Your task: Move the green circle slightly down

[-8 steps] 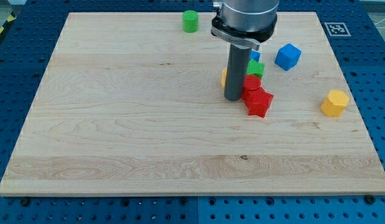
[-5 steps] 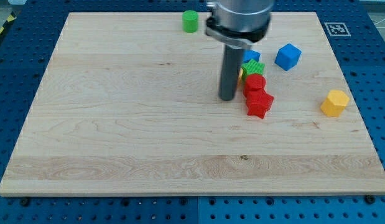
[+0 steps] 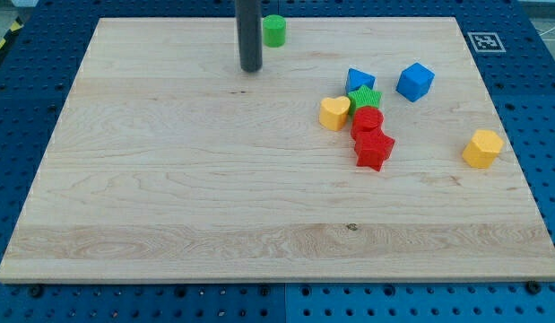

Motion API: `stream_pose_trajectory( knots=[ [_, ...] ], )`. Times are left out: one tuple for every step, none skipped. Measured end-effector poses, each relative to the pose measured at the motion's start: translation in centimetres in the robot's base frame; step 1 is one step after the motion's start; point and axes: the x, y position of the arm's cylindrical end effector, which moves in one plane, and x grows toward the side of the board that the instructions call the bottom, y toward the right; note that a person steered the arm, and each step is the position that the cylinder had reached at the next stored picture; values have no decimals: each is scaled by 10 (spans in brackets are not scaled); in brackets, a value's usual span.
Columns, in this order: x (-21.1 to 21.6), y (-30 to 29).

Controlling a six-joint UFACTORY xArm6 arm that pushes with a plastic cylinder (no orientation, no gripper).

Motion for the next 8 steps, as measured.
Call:
stream_pose_trajectory(
  knots=[
    [-66, -5],
    [-93, -5],
    [-91, 7],
    [-82, 28],
    [-66, 65],
    [-50, 99],
    [-34, 120],
    [-29, 130]
  ],
)
